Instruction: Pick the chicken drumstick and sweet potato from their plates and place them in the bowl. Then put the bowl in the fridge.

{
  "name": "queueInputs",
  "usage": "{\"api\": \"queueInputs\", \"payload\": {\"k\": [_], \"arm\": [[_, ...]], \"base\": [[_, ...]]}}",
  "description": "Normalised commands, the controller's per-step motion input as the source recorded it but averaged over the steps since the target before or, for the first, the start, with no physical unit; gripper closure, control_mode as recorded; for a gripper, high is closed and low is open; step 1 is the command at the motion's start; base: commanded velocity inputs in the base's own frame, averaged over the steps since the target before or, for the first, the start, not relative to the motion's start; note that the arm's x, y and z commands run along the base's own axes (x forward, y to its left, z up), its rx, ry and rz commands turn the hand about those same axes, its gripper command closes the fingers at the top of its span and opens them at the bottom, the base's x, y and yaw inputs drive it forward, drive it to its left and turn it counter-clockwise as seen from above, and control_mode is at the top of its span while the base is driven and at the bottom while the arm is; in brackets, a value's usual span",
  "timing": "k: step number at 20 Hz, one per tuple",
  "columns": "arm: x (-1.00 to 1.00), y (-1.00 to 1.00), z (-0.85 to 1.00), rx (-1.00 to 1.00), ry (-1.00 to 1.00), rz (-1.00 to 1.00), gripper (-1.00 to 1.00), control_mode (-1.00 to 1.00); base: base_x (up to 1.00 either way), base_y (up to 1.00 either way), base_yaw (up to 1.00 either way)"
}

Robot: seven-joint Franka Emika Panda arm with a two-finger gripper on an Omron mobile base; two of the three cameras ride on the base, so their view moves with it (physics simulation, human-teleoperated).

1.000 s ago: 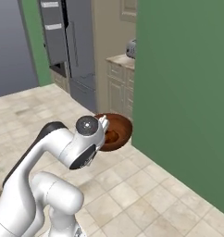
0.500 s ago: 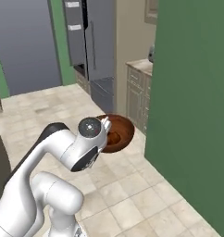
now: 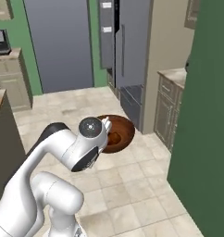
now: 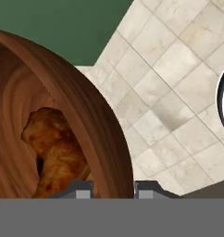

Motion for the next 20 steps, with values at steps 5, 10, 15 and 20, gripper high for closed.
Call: {"api": "queueInputs", "payload": {"k": [5,10,15,20], "arm": [[0.0,0.0,0.0,0.0,0.0,0.0,1.0,1.0],[0.0,0.0,0.0,0.0,0.0,0.0,1.0,1.0],[0.0,0.0,0.0,0.0,0.0,0.0,1.0,1.0],[0.0,0.0,0.0,0.0,0.0,0.0,1.0,1.0]], "base": [[0.8,-0.02,0.44],[0.81,-0.01,0.44],[0.84,-0.02,0.4],[0.9,-0.08,0.29]]}}
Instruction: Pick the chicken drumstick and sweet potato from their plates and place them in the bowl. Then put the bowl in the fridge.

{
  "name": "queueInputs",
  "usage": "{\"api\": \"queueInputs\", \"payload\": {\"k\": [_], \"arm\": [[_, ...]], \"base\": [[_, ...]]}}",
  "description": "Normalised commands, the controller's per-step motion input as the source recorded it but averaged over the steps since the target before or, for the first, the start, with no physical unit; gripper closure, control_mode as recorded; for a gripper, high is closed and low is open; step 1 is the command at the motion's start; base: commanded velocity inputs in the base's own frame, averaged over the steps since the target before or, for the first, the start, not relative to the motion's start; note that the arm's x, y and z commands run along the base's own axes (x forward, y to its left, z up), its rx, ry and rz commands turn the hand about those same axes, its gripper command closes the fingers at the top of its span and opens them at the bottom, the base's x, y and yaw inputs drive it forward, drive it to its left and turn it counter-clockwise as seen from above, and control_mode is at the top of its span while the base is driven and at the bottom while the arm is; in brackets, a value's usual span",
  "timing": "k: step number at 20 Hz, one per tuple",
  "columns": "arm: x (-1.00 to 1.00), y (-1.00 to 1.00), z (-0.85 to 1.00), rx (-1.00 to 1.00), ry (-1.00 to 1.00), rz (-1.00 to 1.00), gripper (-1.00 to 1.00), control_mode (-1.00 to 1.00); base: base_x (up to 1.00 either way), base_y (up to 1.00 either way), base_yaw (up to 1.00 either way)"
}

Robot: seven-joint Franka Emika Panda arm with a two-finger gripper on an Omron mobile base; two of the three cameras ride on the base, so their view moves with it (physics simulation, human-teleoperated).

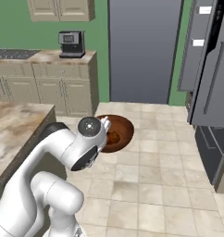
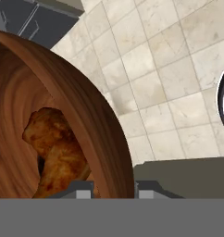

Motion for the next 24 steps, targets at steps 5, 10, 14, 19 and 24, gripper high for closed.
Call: {"api": "queueInputs", "payload": {"k": [5,10,14,19,24], "arm": [[0.0,0.0,0.0,0.0,0.0,0.0,1.0,1.0],[0.0,0.0,0.0,0.0,0.0,0.0,1.0,1.0],[0.0,0.0,0.0,0.0,0.0,0.0,1.0,1.0],[0.0,0.0,0.0,0.0,0.0,0.0,1.0,1.0],[0.0,0.0,0.0,0.0,0.0,0.0,1.0,1.0]], "base": [[0.94,-0.15,0.17],[0.94,-0.17,0.07],[0.91,-0.09,-0.02],[0.79,-0.01,-0.15],[0.62,0.0,-0.36]]}}
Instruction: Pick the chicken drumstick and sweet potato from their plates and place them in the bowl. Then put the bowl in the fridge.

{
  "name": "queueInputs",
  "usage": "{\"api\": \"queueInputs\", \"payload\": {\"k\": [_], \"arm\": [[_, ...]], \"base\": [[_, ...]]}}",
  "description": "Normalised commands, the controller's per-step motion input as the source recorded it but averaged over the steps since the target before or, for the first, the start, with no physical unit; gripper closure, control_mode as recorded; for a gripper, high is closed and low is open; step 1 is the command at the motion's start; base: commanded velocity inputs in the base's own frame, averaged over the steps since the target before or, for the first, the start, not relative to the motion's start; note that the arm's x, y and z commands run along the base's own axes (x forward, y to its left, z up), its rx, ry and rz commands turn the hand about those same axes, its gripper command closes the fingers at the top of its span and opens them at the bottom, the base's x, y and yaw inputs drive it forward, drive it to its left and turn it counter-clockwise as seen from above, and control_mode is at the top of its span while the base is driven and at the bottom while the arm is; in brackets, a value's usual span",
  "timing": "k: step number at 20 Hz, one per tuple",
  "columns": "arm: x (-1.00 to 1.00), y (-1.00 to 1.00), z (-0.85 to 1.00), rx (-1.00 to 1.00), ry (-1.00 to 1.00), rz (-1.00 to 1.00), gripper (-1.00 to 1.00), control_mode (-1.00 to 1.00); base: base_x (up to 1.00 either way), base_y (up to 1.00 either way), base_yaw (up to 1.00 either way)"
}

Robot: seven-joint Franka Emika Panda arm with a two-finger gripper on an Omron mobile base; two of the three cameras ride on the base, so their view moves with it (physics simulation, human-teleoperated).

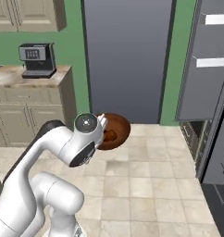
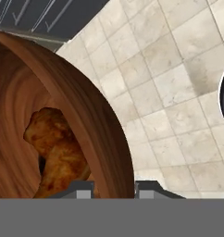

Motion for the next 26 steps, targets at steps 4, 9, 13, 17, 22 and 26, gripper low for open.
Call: {"api": "queueInputs", "payload": {"k": [4,9,13,17,22,26], "arm": [[0.0,0.0,0.0,0.0,0.0,0.0,1.0,1.0],[0.0,0.0,0.0,0.0,0.0,0.0,1.0,1.0],[0.0,0.0,0.0,0.0,0.0,0.0,1.0,1.0],[0.0,0.0,0.0,0.0,0.0,0.0,1.0,1.0],[0.0,0.0,0.0,0.0,0.0,0.0,1.0,1.0],[0.0,0.0,0.0,0.0,0.0,0.0,1.0,1.0]], "base": [[0.45,0.02,-0.54],[0.49,0.16,-0.55],[0.61,0.28,-0.45],[0.52,0.33,-0.56],[0.66,0.45,-0.37],[0.68,0.56,-0.11]]}}
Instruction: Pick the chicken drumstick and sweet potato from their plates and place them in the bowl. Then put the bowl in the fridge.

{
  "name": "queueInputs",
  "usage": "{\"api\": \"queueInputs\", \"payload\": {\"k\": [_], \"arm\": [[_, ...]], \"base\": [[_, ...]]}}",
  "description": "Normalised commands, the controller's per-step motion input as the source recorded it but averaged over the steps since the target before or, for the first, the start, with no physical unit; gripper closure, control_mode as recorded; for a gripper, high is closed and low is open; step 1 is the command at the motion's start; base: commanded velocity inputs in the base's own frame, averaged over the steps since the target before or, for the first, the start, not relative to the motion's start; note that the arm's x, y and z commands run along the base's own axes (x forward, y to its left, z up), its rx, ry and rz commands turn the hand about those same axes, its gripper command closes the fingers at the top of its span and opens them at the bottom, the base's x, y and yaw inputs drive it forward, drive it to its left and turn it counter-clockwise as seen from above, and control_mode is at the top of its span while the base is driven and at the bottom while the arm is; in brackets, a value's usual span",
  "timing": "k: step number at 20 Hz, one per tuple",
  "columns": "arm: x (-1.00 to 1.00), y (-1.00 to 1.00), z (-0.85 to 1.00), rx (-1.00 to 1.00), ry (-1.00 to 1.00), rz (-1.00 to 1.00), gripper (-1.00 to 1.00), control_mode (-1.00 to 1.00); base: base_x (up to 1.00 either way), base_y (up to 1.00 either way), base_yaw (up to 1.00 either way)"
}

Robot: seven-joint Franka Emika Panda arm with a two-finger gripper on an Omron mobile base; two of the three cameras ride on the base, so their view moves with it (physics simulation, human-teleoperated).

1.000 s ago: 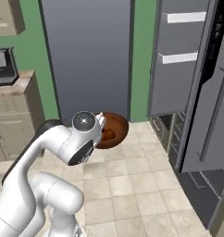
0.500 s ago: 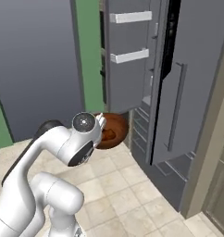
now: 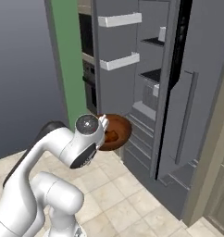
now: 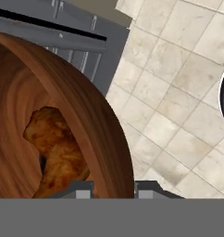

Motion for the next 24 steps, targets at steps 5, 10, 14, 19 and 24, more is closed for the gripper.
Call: {"api": "queueInputs", "payload": {"k": [5,10,14,19,24], "arm": [[0.0,0.0,0.0,0.0,0.0,0.0,1.0,1.0],[0.0,0.0,0.0,0.0,0.0,0.0,1.0,1.0],[0.0,0.0,0.0,0.0,0.0,0.0,1.0,1.0],[0.0,0.0,0.0,0.0,0.0,0.0,1.0,1.0],[0.0,0.0,0.0,0.0,0.0,0.0,1.0,1.0]], "base": [[0.68,0.42,-0.39],[0.61,0.43,-0.46],[0.61,0.44,-0.45],[0.6,0.4,-0.47],[0.76,0.27,-0.31]]}}
